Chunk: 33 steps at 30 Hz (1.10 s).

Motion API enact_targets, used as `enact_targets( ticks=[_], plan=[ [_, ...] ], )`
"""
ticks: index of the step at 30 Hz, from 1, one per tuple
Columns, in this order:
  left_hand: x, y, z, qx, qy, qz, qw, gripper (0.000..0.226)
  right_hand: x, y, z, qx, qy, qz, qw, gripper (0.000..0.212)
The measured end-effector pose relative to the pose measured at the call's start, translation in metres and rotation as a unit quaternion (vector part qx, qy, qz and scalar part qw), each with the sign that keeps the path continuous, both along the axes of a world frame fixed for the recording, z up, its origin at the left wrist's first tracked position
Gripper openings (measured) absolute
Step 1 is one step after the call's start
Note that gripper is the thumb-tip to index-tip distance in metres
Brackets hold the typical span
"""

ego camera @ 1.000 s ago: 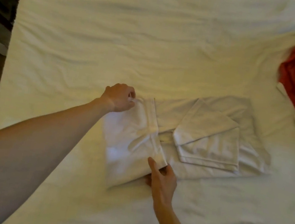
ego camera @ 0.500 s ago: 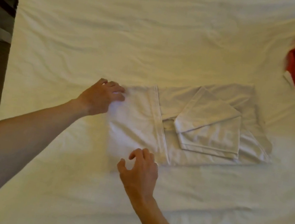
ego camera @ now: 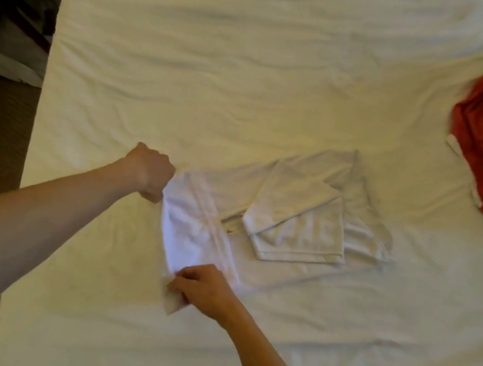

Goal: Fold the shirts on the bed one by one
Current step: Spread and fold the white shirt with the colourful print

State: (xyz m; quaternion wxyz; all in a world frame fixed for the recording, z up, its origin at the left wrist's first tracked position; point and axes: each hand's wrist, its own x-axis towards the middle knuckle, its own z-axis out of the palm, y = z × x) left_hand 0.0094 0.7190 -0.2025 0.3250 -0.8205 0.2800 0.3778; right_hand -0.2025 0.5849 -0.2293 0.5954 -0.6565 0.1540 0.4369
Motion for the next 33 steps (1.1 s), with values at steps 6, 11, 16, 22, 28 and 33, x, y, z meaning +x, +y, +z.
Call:
enact_targets(
  ticks=[6,11,16,22,28,33],
  plan=[
    [0.044,-0.083,0.051,-0.071,0.094,0.104,0.987,0.028,0.000,-0.087,0.033,0.105,0.048,-0.158,0.981,0.003],
    [0.057,-0.195,0.013,-0.382,0.120,0.261,0.878,0.012,0.009,-0.204,0.007,-0.118,0.001,-0.371,0.921,0.007],
    [0.035,-0.241,-0.060,-0.401,0.035,0.356,0.843,0.021,-0.002,-0.254,-0.035,-0.234,-0.020,-0.290,0.928,0.009],
    [0.050,-0.253,-0.069,-0.467,-0.038,0.342,0.815,0.036,-0.012,-0.266,-0.044,-0.338,-0.070,-0.373,0.861,0.006],
    [0.046,-0.224,-0.082,-0.393,0.001,0.377,0.839,0.025,-0.024,-0.227,-0.040,-0.257,0.074,-0.555,0.788,0.043],
    [0.038,-0.181,-0.089,-0.355,0.008,0.345,0.869,0.020,-0.027,-0.174,-0.052,-0.035,0.185,-0.538,0.822,0.018]
  ],
)
